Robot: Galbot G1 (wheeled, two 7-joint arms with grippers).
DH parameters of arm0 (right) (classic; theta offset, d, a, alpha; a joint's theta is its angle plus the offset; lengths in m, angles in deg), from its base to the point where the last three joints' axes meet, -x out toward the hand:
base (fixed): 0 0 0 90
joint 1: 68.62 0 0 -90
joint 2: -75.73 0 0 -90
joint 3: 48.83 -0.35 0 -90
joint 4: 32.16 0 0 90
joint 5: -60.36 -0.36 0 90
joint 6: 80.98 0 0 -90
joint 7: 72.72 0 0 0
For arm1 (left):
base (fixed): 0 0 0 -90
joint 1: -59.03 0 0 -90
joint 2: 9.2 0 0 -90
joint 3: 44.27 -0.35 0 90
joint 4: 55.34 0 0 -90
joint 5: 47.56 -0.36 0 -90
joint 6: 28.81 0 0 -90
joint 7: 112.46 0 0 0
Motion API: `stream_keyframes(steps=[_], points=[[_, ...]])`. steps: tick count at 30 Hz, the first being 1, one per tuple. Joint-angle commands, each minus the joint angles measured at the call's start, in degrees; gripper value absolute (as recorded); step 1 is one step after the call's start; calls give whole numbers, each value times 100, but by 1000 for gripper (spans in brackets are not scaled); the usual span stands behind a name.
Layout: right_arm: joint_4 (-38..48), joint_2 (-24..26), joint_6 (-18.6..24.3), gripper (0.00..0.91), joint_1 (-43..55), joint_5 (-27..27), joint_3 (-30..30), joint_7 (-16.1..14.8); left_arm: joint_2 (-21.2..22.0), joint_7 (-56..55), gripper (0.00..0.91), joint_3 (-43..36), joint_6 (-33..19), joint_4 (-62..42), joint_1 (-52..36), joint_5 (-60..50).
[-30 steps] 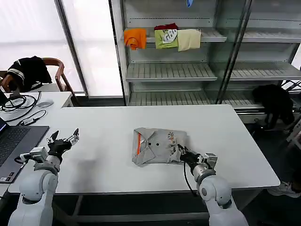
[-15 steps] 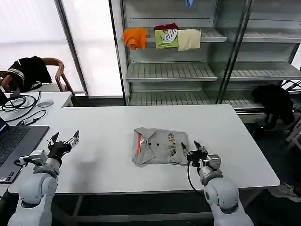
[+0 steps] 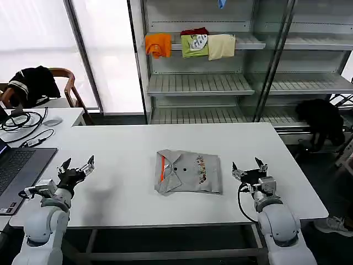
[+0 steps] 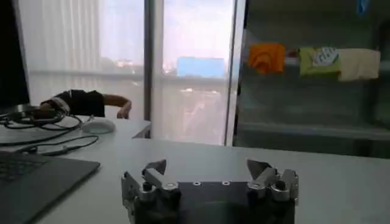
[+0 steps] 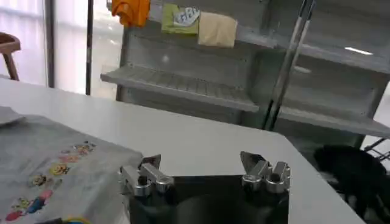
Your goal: Fold and organize the clothes.
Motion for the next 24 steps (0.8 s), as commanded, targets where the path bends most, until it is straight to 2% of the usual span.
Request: stream_keyframes(steps=[1, 8, 16, 24], points=[[-10, 148, -34, 907, 8, 249, -229, -135, 43, 15, 907, -24, -8, 68, 14, 22], [2, 124, 114, 907, 22, 143, -207, -18, 55, 56, 907, -72, 37, 233, 40, 51], [-106, 196, 154, 907, -49, -43, -297, -312, 62, 123, 907, -87, 177, 483, 60, 180], [-162, 210, 248, 907, -110, -41, -322, -416, 113, 161, 907, -150, 189, 516, 85, 161]])
